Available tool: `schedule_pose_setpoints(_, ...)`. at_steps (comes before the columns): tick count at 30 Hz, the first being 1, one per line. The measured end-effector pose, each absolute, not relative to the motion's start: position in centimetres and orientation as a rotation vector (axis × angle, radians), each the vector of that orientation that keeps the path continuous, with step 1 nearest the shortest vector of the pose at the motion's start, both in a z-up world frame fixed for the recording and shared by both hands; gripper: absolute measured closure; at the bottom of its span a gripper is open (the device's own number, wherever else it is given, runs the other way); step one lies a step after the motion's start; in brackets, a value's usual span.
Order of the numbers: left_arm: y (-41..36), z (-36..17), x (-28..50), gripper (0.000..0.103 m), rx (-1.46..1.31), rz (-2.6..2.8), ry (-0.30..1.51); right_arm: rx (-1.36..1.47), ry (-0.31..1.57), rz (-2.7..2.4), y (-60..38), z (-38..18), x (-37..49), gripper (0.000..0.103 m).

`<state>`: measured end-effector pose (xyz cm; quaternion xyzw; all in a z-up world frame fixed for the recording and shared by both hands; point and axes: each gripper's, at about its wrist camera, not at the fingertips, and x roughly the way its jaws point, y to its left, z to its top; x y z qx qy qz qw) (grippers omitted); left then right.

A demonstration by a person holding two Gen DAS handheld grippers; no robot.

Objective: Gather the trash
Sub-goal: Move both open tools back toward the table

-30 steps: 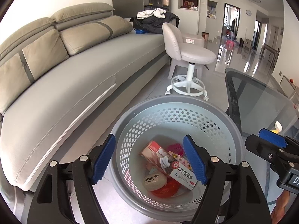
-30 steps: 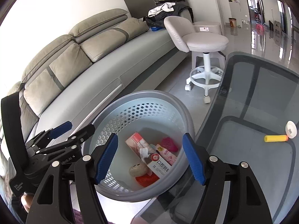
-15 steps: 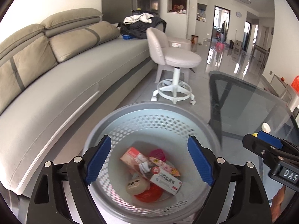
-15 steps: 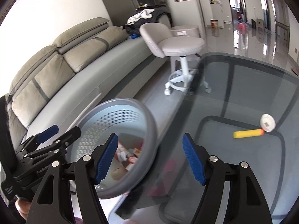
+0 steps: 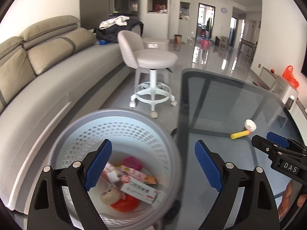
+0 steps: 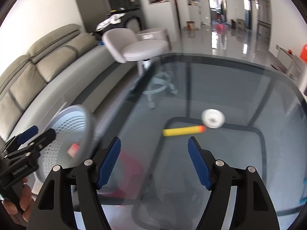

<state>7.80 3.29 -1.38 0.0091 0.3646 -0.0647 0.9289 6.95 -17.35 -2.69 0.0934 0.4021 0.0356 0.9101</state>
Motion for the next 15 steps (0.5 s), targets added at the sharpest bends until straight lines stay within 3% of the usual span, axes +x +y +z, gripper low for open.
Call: schedule_pose_setpoints(15, -2.5, -2.7, 9.3, 0.016, 0.025, -0.232, 0.775, 0.205, 0.856, -0.081, -24.8, -4.4, 6.9, 0.032)
